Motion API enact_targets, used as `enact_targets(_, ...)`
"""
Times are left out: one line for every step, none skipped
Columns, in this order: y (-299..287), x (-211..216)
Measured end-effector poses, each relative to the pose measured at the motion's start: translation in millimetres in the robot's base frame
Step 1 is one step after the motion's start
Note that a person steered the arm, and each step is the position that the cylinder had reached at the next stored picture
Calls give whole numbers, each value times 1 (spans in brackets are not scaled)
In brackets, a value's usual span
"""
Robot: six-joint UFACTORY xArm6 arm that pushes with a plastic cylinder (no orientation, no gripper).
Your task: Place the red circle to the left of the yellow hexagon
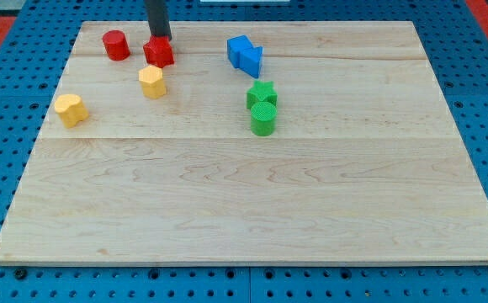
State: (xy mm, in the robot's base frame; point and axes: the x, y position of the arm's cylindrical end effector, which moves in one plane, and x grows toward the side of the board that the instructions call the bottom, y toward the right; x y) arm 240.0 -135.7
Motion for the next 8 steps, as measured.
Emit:
enact_targets(4, -28)
enact_targets(-17, -36)
enact_targets(-38, -29)
enact_targets(-63, -10)
enact_targets(-66, -5)
enact_targets(-68, -12)
enact_targets(-77, -10)
enact_targets(-82, -4)
